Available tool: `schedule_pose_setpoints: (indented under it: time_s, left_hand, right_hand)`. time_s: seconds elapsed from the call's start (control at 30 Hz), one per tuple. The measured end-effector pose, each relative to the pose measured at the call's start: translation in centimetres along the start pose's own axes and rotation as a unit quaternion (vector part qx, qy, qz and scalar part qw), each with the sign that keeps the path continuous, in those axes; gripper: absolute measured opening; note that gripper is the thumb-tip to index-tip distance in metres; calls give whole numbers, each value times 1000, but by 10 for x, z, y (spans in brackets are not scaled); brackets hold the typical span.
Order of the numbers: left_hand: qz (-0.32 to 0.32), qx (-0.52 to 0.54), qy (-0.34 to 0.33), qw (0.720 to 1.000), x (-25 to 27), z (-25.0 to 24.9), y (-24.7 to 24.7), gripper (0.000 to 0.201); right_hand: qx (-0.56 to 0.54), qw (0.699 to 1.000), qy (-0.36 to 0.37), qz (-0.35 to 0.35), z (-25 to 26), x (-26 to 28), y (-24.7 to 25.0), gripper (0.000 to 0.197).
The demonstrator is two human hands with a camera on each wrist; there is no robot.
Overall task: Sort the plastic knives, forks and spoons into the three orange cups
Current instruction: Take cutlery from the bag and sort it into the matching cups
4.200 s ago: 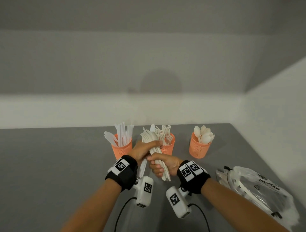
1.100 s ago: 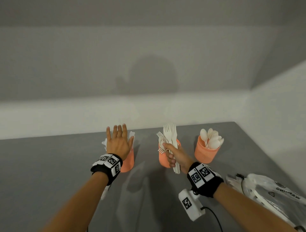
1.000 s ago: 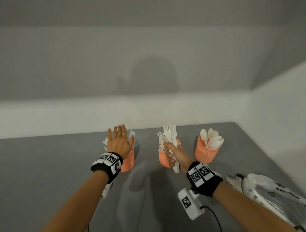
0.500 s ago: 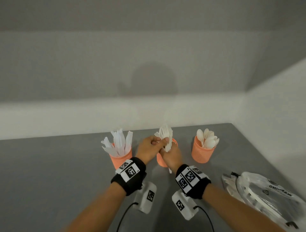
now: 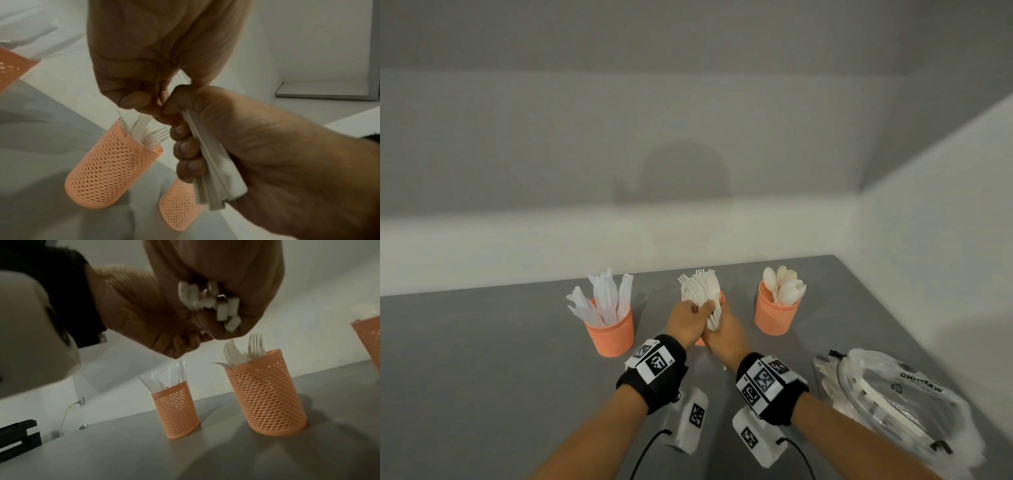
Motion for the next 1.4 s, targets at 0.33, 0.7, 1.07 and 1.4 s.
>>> schedule_pose_setpoints:
  time_s: [0.33, 0.7, 1.07, 1.4]
  left_hand:
    - [43, 128, 28, 990, 10, -8, -13, 26]
    - [15, 342, 43, 939, 25, -2, -8, 28]
    - [30, 353, 55, 934, 31, -8, -29, 18]
    - [14, 341, 57, 938, 21, -1, -15, 22]
  right_hand:
    - [-142, 989, 28, 39, 11, 12, 16, 25]
    - [-185, 981, -57, -33, -12, 12, 41, 19]
    - [-133, 991, -10, -9, 13, 22, 37, 11]
    - [-215, 971, -83, 65, 11, 34, 39, 28]
Point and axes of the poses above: each hand's wrist, its own x-axis away from the middle knuckle, its own y-axis out of the back of the hand, z = x × y, the point moved 8 cm from there along -x, towards the middle knuckle, and after that the axes turned 6 degrees about z, right-handed, at the moved point
